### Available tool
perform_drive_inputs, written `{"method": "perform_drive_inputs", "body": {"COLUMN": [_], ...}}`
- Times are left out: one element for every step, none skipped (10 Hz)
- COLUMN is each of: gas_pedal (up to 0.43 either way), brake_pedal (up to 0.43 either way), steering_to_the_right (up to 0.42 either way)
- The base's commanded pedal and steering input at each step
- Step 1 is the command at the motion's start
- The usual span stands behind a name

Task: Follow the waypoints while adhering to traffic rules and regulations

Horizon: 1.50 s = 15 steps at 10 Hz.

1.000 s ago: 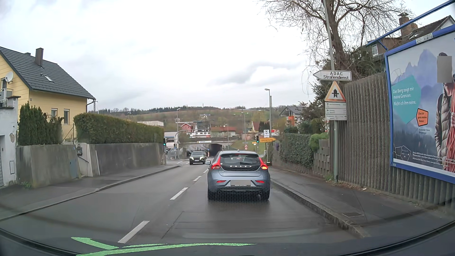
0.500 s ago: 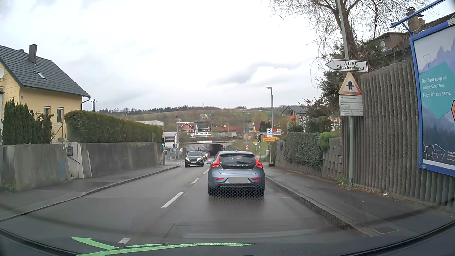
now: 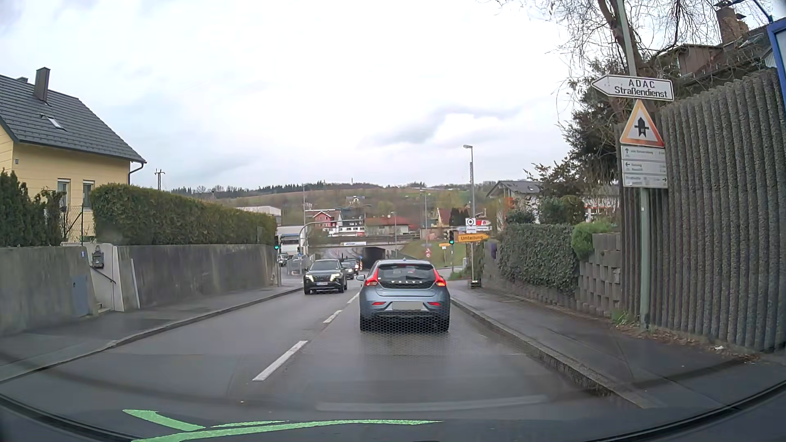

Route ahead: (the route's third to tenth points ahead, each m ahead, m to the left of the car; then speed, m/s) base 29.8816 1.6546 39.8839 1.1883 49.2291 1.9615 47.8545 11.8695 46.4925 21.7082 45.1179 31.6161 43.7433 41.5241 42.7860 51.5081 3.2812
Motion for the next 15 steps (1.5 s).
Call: {"method": "perform_drive_inputs", "body": {"gas_pedal": [0.039,0.039,0.039,0.039,0.047,0.047,0.047,0.047,0.047,0.047,0.047,0.047,0.047,0.028,0.028], "brake_pedal": [0.0,0.0,0.0,0.0,0.0,0.0,0.0,0.0,0.0,0.0,0.0,0.0,0.0,0.0,0.0], "steering_to_the_right": [-0.001,0.001,0.001,0.001,0.001,0.001,0.001,0.001,0.001,0.001,0.001,0.001,0.001,0.001,0.001]}}
